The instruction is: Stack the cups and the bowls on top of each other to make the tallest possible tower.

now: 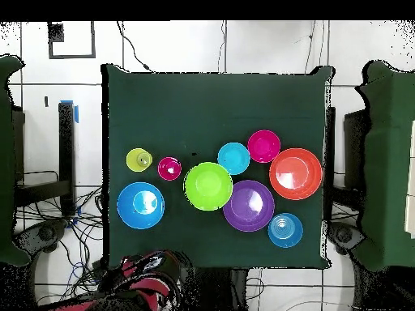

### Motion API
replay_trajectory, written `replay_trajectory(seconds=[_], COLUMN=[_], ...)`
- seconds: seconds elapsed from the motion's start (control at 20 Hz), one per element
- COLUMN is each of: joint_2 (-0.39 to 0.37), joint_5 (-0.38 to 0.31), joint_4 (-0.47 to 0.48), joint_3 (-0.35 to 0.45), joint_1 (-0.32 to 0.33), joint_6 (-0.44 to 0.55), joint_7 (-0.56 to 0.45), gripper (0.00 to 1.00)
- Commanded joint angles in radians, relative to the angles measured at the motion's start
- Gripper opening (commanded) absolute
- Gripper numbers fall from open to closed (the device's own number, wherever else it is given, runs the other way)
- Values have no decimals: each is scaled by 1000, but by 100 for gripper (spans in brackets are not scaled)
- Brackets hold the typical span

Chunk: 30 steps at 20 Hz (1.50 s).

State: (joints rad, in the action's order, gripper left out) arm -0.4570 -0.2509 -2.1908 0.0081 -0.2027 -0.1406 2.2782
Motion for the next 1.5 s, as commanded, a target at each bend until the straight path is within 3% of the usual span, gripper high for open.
replay_trajectory(seconds=[0.05, 0.3, 0.55, 1.0, 1.5], joint_2=[76, 104, 70, 80, 45], joint_5=[88, 78, 104, 106, 134], joint_4=[2, -1, -25, -60, -100], joint_3=[47, 59, 70, 119, 152], joint_1=[68, 112, 117, 177, 182], joint_6=[-100, -164, -162, -261, -287], joint_7=[230, 247, 268, 299, 313], gripper=[100, 100, 100, 100, 100])
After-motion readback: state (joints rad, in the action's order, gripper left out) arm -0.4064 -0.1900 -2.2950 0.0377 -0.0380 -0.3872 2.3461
